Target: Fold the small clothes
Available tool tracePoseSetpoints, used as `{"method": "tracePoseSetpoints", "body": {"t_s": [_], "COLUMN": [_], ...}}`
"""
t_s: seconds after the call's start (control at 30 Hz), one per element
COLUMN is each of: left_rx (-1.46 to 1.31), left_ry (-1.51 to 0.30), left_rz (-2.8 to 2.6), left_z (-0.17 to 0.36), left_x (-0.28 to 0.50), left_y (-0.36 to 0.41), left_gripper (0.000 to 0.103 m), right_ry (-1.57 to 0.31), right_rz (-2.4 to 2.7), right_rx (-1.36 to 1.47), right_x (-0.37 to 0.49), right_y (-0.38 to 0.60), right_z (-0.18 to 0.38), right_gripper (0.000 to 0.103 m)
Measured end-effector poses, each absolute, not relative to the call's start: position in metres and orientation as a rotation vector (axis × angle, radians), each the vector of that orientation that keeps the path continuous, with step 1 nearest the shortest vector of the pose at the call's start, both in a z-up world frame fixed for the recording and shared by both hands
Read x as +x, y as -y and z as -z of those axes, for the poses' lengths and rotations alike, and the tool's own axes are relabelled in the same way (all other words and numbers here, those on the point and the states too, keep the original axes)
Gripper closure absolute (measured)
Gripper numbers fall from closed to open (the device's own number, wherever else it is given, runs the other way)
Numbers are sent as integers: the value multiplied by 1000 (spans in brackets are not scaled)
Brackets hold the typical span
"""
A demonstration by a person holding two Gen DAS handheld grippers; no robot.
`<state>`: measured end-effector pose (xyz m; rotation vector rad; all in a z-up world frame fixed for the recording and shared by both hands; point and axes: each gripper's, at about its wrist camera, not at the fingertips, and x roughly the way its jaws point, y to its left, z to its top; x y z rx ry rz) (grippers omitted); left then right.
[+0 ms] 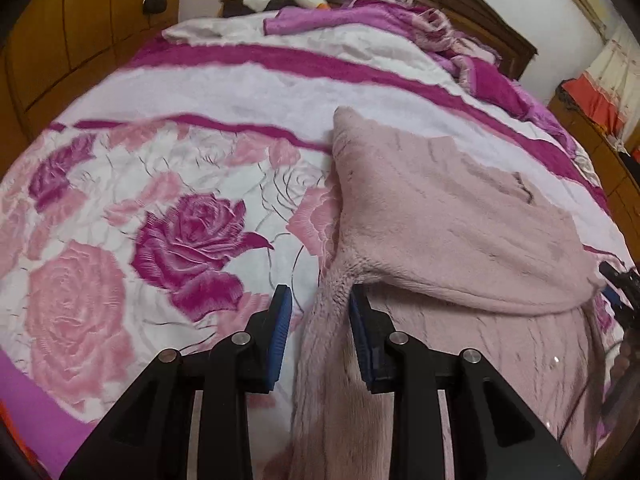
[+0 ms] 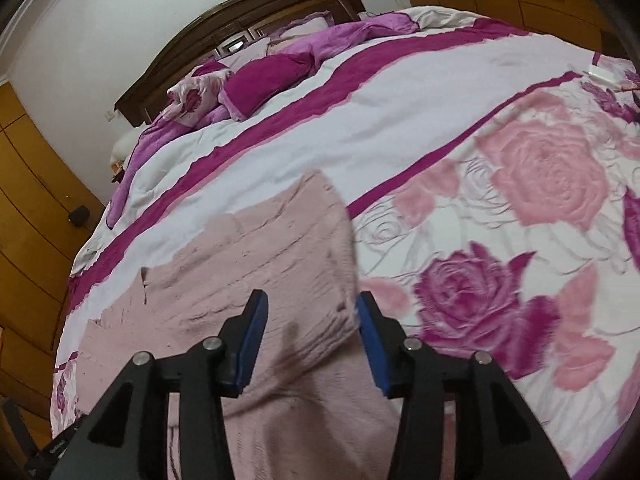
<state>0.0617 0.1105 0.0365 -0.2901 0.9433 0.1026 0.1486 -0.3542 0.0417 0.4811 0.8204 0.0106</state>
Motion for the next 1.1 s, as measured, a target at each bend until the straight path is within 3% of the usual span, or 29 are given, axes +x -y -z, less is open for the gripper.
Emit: {"method": "tracePoseSetpoints", "body": {"t_s": [0.3, 0.57, 0.6, 0.67, 0.77, 0.83, 1.0, 1.1], "left_rx": [-230, -250, -249, -245, -235, -192, -169, -176], "left_ry": [-849, -852, -861, -882, -910, -909, -859, -845], "left_rz": [-56, 68, 68, 56, 28, -31, -152, -180], "left_z": [-87, -73, -68, -54, -34, -25, -17, -11], "left_x": [69, 126, 133, 145, 157, 161, 173, 177], "left_y": [-101, -76, -74, -70, -69, -70, -82, -86], "left_gripper": [96, 96, 96, 96, 96, 103, 103, 103], "right_ry": [-857, -999, -998, -994, -974, -926, -757, -798], "right_rz": [-101, -165, -170, -209, -257, -250, -159, -120], "right_rx": [229, -144, -162, -204, -297, -331, -233, -226], "right_x": [179, 205, 205, 202, 196, 191, 191, 204], "right_y": [343, 302, 300, 294, 280, 274, 285, 287], "right_z": [-60, -33, -32, -31, -33, -42, -76, -59], "right_gripper": [55, 55, 57, 89, 93, 93, 93, 93]}}
